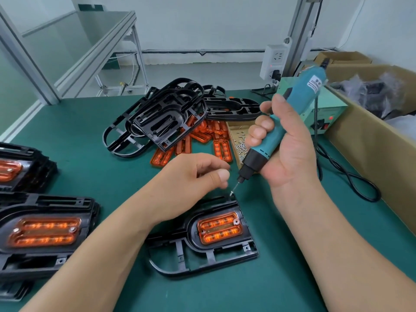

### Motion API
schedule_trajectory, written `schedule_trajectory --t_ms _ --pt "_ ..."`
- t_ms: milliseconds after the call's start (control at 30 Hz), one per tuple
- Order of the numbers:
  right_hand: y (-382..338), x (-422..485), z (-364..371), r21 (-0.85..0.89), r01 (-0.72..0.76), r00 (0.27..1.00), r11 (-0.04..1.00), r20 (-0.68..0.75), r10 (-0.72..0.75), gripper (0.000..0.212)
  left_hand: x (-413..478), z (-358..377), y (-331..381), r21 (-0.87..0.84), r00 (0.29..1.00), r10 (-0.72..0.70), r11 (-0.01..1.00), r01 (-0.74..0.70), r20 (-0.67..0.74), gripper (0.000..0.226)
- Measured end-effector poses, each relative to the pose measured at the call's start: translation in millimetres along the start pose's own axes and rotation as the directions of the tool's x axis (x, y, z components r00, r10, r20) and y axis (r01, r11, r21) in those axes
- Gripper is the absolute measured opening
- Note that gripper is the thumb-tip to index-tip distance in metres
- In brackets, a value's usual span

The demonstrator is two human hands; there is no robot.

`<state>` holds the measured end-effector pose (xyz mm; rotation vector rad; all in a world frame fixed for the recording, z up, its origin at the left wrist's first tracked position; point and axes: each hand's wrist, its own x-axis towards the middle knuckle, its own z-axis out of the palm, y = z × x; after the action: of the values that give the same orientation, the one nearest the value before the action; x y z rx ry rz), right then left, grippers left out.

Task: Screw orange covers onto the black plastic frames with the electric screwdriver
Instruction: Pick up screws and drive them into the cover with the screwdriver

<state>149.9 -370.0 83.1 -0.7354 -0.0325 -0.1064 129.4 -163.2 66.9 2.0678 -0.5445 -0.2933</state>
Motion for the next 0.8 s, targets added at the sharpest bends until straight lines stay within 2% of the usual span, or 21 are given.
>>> schedule_trajectory --t_ms 100,267,400,533,667,700,800 --pt "-5.4 -2.7 -0.1 -0.109 -0.058 0.993 0.992 0.095 0.068 0.019 -0.9 -6.3 -2.5 0.153 0.999 -0.04 0.988 0.037 0.018 0.02" --pt "-3.5 -9.3 5.6 -0.249 -0.109 0.964 0.962 0.209 0.163 0.015 -3.0 -11.0 -5.4 0.344 0.975 -0.146 0.935 0.082 0.165 0.038" --pt "0.7 -14.4 10.7 -0.31 -0.099 0.946 0.946 0.265 0.186 0.021 -3.2 -12.2 -7.0 0.349 0.971 -0.138 0.935 0.062 0.197 0.037" --pt "-0.2 -18.2 13.1 -0.322 -0.088 0.931 0.943 0.309 0.192 0.017 -2.9 -12.8 -7.7 0.346 0.962 -0.159 0.935 0.075 0.221 0.036" --pt "-2.3 -20.8 16.1 -0.308 -0.073 0.905 0.948 0.378 0.193 0.041 -2.1 -11.8 -6.3 0.332 0.963 -0.154 0.94 0.073 0.223 0.03" --pt "-2.4 -21.8 17.1 -0.306 -0.07 0.905 0.949 0.381 0.19 0.041 -2.3 -11.8 -6.0 0.329 0.962 -0.155 0.942 0.075 0.224 0.029" --pt "-0.1 -23.6 18.2 -0.293 -0.08 0.91 0.953 0.368 0.189 0.021 -3.3 -11.9 -5.0 0.32 0.961 -0.158 0.944 0.08 0.226 0.028"
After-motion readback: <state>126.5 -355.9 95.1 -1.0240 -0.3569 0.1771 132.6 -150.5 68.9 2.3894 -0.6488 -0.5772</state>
